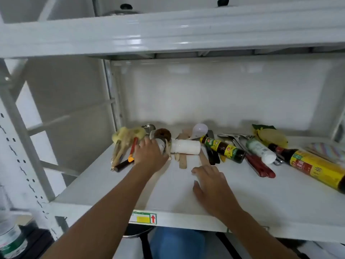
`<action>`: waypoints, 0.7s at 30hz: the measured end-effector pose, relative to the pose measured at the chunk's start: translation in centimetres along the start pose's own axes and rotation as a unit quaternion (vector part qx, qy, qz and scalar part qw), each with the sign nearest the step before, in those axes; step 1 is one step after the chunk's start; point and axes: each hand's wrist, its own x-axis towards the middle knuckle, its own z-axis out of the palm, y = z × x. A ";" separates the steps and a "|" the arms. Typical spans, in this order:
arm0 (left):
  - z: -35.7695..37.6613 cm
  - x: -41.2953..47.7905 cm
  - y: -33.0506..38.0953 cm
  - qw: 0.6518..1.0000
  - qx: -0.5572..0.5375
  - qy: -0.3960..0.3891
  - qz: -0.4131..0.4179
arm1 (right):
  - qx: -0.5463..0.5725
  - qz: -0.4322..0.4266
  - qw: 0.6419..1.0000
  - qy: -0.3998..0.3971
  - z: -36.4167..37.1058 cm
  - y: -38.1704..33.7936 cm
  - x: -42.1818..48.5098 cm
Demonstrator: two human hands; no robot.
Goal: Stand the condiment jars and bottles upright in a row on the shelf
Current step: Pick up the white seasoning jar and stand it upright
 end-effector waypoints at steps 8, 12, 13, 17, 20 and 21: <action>0.6 2.9 1.1 0.997 0.007 -0.059 -0.059 | -0.018 -0.021 0.998 0.051 0.5 0.7 -0.1; 1.4 2.2 0.4 0.996 -0.006 -0.062 -0.065 | -0.018 -0.011 0.999 0.049 1.1 0.6 -0.5; 1.5 2.2 0.2 0.996 -0.009 -0.058 -0.060 | -0.018 -0.003 0.999 0.043 1.3 0.4 -0.6; 1.0 2.3 -1.0 0.997 -0.046 -0.044 -0.034 | -0.019 0.015 0.999 0.034 1.1 0.3 -0.4; 0.5 1.6 -1.7 0.994 -0.100 0.002 -0.035 | -0.024 0.011 0.999 0.031 0.7 0.5 0.0; 0.4 1.2 -1.9 0.990 -0.136 0.017 -0.030 | -0.023 0.011 0.999 0.029 0.7 0.5 0.1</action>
